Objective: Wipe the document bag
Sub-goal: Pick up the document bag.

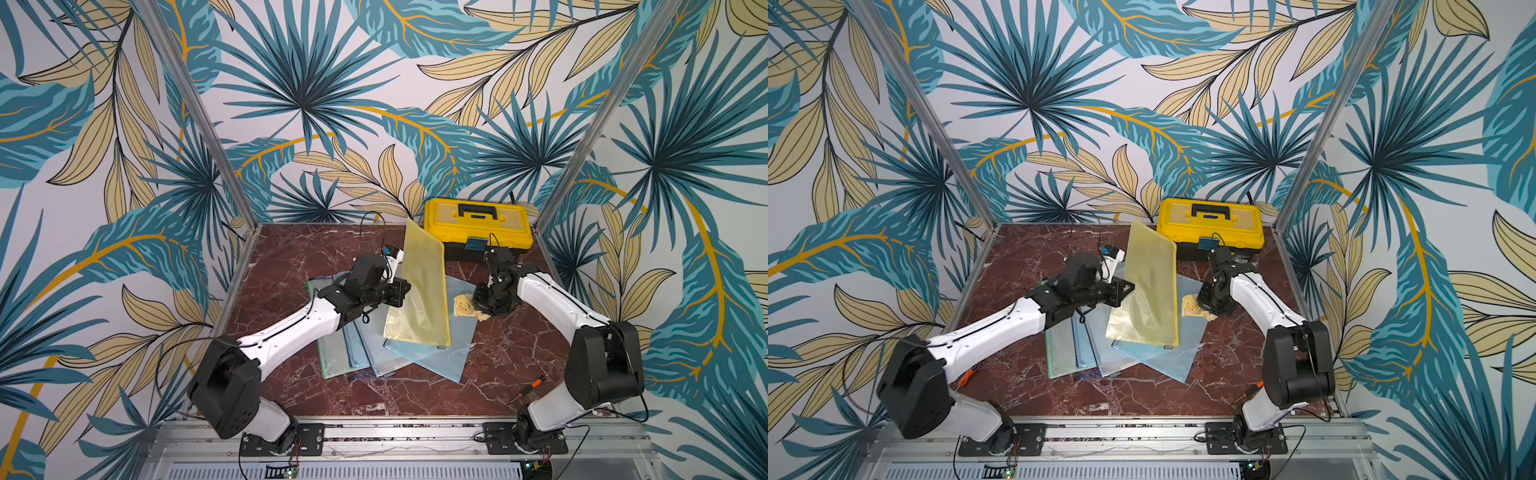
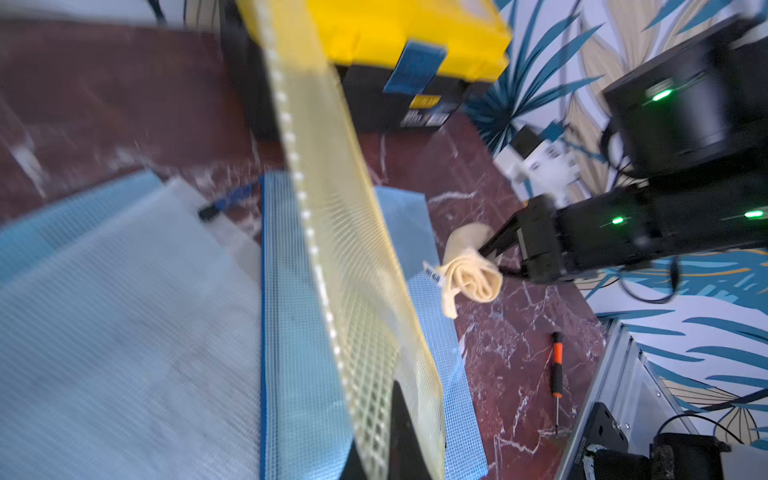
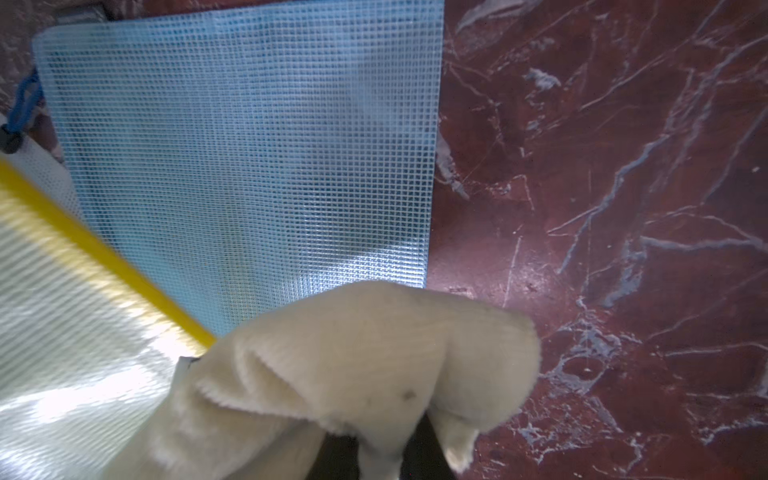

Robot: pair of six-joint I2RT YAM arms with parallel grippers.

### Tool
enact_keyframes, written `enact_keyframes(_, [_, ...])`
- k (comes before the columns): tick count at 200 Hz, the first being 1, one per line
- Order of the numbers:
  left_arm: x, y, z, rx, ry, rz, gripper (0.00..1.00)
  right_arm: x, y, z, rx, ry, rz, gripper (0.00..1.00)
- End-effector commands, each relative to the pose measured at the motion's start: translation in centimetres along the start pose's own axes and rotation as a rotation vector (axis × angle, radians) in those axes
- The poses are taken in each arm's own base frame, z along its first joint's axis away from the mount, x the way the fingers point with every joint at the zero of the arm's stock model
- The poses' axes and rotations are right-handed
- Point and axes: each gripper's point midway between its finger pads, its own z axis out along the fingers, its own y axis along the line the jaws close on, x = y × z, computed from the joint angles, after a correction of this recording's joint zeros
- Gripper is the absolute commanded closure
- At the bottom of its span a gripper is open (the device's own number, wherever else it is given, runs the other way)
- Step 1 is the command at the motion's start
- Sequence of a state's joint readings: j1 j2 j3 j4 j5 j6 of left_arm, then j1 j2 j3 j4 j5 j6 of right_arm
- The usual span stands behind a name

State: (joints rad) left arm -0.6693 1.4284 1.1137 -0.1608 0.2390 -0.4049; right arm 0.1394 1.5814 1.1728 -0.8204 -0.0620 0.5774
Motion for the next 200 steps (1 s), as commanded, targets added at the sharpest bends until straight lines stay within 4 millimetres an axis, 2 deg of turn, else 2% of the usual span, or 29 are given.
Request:
enact_keyframes(1, [-2.9, -2.1, -2.2, 0.032, -0.085, 0.197, 1.0, 0.9, 0.0, -0.7, -0.013, 0.017, -0.017, 1.0])
enact_keyframes(31, [-3.4, -3.7, -4.0, 0.069, -0.087, 0.292, 1.0, 1.3, 0.1, -1.4, -0.018, 0.009, -0.025, 1.0])
enact_keyframes(56, [-4.5, -4.4, -5.8, 0.016, -0.145, 0.484, 1.0, 1.5, -0.1, -1.9, -0.021, 0.001, -0.029, 1.0])
enact_keyframes(82, [-8.0, -5.6, -8.3, -0.001, -0.225, 0.661, 1.0, 1.7, 0.1, -2.4, -0.034, -0.007, -0.028, 1.0])
enact_keyframes(89, [-8.3, -5.9, -8.8, 0.014, -0.207, 0.683, 1.0, 1.7, 0.1, -2.6, -0.036, -0.01, -0.029, 1.0])
enact_keyframes(107, [-10.0, -7.0, -10.6, 0.117, -0.192, 0.701, 1.0, 1.7, 0.1, -3.2, -0.04, -0.022, -0.033, 1.0])
enact_keyframes(124, [-10.6, -6.7, -11.6, 0.214, -0.168, 0.664, 1.0, 1.7, 0.0, -3.6, -0.039, -0.033, -0.037, 1.0])
enact_keyframes(137, [-10.4, -5.6, -11.8, 0.281, -0.131, 0.615, 1.0, 1.8, -0.1, -3.9, -0.037, -0.036, -0.037, 1.0])
enact_keyframes(164, [-9.4, -1.7, -11.5, 0.404, -0.055, 0.387, 0.98, 1.8, -0.1, -4.4, -0.04, -0.047, -0.041, 1.0])
enact_keyframes(183, [-6.5, -0.3, -10.1, 0.418, 0.013, 0.322, 0.96, 1.9, -0.2, -4.7, -0.04, -0.051, -0.044, 1.0])
enact_keyframes(200, [-3.9, -0.1, -8.9, 0.417, 0.063, 0.296, 0.96, 1.9, -0.2, -4.8, -0.038, -0.053, -0.044, 1.0])
